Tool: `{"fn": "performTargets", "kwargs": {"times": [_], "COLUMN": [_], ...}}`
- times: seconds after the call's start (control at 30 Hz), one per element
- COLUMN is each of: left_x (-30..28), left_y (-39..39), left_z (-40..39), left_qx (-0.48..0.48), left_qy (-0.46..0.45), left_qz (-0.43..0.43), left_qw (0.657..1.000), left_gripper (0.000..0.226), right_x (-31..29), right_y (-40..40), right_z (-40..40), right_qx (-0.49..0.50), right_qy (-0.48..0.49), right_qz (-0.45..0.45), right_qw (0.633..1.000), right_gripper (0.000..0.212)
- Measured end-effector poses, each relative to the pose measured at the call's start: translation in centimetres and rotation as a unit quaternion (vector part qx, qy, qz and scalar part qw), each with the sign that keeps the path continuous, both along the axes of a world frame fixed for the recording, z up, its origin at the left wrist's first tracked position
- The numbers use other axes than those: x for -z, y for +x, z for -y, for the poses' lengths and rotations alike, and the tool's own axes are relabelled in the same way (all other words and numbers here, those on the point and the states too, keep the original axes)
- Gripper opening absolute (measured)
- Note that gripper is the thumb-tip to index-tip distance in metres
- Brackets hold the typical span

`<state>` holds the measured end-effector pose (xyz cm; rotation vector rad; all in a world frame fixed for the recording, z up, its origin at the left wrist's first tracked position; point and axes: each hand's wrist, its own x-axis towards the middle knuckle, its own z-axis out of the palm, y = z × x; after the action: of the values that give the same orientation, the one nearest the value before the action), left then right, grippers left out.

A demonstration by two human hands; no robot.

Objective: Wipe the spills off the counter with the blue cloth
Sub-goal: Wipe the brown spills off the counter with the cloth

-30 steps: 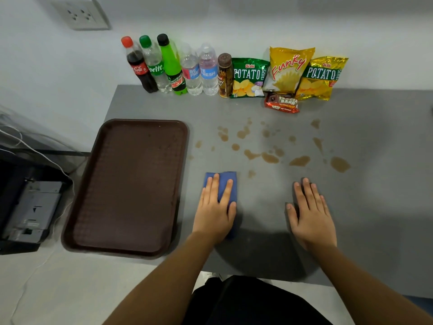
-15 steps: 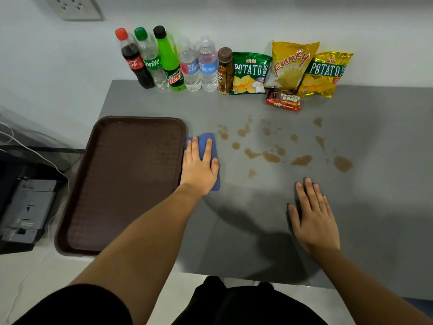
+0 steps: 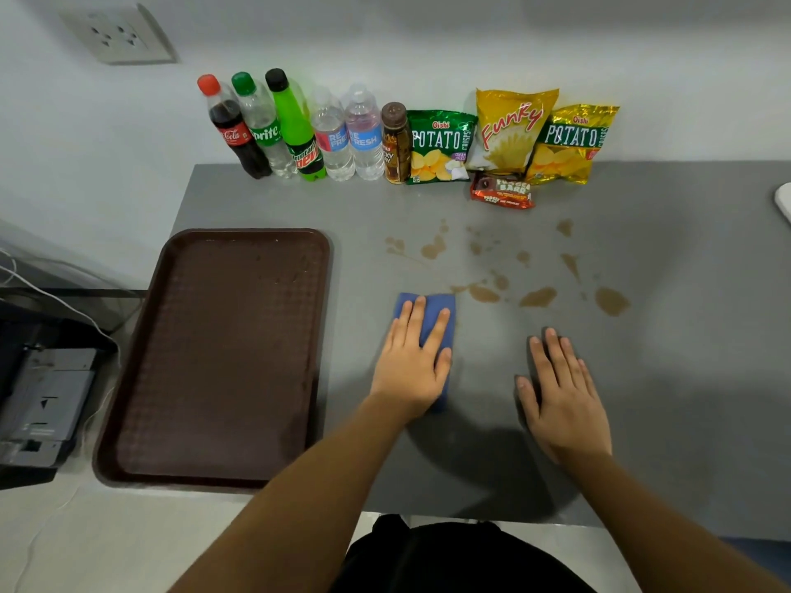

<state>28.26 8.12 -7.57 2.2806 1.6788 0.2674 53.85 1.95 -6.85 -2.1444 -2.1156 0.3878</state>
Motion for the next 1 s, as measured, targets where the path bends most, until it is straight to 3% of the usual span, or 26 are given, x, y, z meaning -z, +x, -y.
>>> {"fn": "performTargets", "kwargs": {"times": [0.17, 0.47, 0.77, 1.0], "left_x": [0.3, -0.4, -0.5, 0.3], "left_y": [-3.4, -1.7, 4.8, 1.7], "left_z": [1.9, -4.3, -2.9, 2.1], "left_qx": [-0.046, -0.094, 0.015, 0.013], "left_qy": [0.015, -0.005, -0.014, 0.002], "left_qz": [-0.017, -0.046, -0.029, 0.01], "left_qw": [0.999, 0.995, 0.999, 1.0], "left_gripper": [0.063, 0.066, 0.063, 0.064], "right_x": [0.0, -0.3, 0.3, 0.3], "right_y": [-0.1, -0.1, -0.1, 0.0], "right_z": [0.0, 0.0, 0.1, 0.0], "right_qx": [-0.001, 0.002, 0.005, 0.003], "right_qy": [-0.001, -0.01, 0.009, 0.025], "right_qz": [0.002, -0.009, -0.006, -0.008], "right_qw": [1.0, 1.0, 1.0, 1.0], "right_gripper": [0.066, 0.066, 0.066, 0.066]}}
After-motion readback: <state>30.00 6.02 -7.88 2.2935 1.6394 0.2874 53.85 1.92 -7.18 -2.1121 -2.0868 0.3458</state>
